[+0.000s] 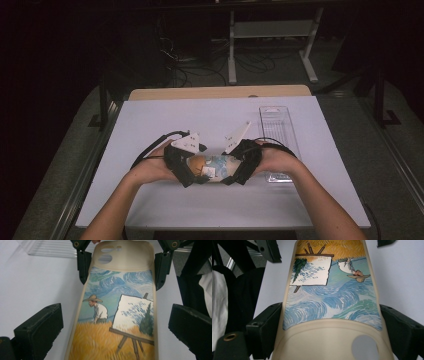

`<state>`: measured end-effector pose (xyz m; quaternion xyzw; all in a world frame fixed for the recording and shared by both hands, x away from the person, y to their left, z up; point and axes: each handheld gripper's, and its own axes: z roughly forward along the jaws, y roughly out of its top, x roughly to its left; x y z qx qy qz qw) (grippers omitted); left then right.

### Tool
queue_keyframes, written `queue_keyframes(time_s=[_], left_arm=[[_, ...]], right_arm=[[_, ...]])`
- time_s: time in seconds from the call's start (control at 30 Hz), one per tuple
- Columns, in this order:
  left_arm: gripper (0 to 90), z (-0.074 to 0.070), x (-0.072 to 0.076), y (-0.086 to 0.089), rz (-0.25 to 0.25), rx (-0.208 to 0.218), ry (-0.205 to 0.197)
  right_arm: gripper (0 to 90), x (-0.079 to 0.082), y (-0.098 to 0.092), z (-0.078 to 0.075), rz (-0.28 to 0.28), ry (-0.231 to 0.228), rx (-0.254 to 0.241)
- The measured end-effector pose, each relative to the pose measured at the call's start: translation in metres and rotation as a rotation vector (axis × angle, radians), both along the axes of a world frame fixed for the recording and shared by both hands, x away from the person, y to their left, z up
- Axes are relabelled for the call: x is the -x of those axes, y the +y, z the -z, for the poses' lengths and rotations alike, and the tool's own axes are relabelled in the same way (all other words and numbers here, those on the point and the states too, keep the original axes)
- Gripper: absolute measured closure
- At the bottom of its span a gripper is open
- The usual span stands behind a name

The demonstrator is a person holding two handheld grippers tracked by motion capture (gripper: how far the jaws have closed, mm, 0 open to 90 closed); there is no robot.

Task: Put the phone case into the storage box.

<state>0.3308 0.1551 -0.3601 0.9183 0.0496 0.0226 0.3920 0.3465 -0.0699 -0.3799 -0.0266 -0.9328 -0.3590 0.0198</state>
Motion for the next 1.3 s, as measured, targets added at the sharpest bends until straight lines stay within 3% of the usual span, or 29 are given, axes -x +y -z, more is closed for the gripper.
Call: queue_keyframes(time_s=[0.3, 0.53, 0.83, 1.03, 1.2, 1.23, 1.27, 1.3], left_arm=[[0.0, -0.006, -0.005, 0.021, -0.113, 0.029, -0.017], [0.0, -0.005, -0.004, 0.039, -0.236, 0.04, -0.029], [0.0, 0.014, 0.006, 0.059, -0.368, 0.059, 0.005], [0.0, 0.027, 0.015, 0.064, -0.448, 0.042, -0.021], [3.5, 0.037, 0.021, 0.067, -0.513, 0.072, -0.037], [3.4, 0.039, 0.022, 0.066, -0.529, 0.085, -0.023], [3.0, 0.04, 0.023, 0.066, -0.526, 0.065, -0.033], [2.6, 0.043, 0.024, 0.065, -0.538, 0.076, -0.028]], right_arm=[[10.7, -0.008, -0.009, -0.001, 0.077, -0.001, 0.001], [10.6, -0.015, -0.015, -0.003, 0.153, -0.008, -0.004], [10.7, -0.022, -0.026, -0.007, 0.247, -0.006, -0.03], [10.6, -0.025, -0.026, -0.004, 0.294, 0.0, -0.023], [10.6, -0.027, -0.025, -0.003, 0.334, 0.018, -0.018], [10.6, -0.027, -0.025, -0.002, 0.346, 0.03, -0.018], [10.6, -0.028, -0.026, -0.002, 0.341, 0.022, -0.018], [10.6, -0.028, -0.026, -0.001, 0.343, 0.026, -0.02]])
